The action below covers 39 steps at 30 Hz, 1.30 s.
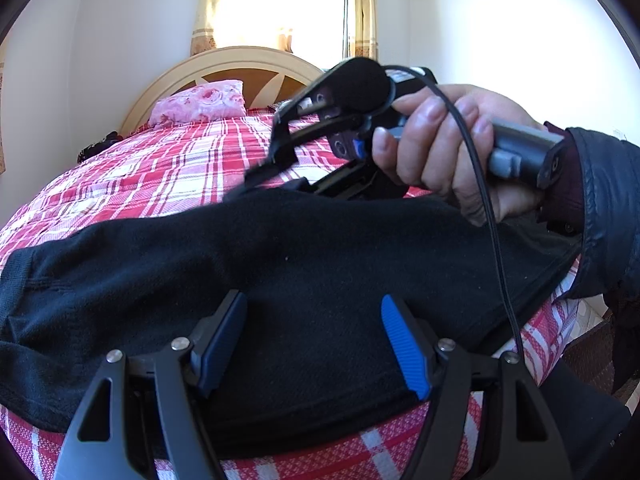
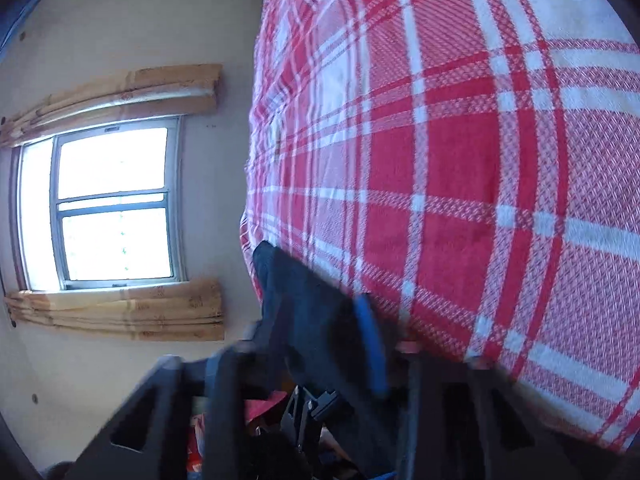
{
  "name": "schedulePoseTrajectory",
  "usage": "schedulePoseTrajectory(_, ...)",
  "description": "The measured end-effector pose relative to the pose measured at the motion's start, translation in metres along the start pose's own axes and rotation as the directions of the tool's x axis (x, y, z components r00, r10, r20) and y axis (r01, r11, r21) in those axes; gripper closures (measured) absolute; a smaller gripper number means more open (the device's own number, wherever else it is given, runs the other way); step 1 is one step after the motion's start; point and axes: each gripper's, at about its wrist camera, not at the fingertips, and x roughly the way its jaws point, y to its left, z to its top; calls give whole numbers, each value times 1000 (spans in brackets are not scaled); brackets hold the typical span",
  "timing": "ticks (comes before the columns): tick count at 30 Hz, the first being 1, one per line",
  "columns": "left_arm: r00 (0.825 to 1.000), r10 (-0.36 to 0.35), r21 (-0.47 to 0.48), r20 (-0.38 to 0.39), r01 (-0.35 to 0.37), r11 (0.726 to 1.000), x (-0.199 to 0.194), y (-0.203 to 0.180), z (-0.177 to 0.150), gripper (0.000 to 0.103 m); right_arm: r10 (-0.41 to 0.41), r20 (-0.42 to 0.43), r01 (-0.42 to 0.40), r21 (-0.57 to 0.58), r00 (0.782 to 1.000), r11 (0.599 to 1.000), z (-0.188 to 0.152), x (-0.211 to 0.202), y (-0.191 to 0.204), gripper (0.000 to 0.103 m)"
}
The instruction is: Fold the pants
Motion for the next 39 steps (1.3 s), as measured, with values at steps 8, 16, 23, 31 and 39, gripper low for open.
schedulePoseTrajectory(8, 1000, 1, 4, 4, -1, 1000, 1, -1, 0, 30, -120, 188, 153, -171, 975, 973, -4, -17, 43, 103)
schedulePoseTrajectory(16, 1000, 1, 3, 3, -1, 1000, 1, -2, -1, 30, -132, 234, 192, -251, 963, 949, 2, -32, 66, 102)
schedulePoseTrajectory(23, 1000, 7, -5, -3, -7, 1000, 2, -1, 0, 30, -287, 258, 358, -290, 922, 888, -38, -27, 56, 31)
schedulePoseTrajectory(31, 1000, 3, -10, -1, -3, 1000, 4, 3, 0, 30, -399, 232, 455, -294, 887, 841, -37, -9, 41, 79)
schedulePoseTrajectory(39, 1000, 1, -5, 4, -1, 1000, 3, 3, -2, 30, -398, 327, 495, -310, 857, 812, -40, -17, 53, 98)
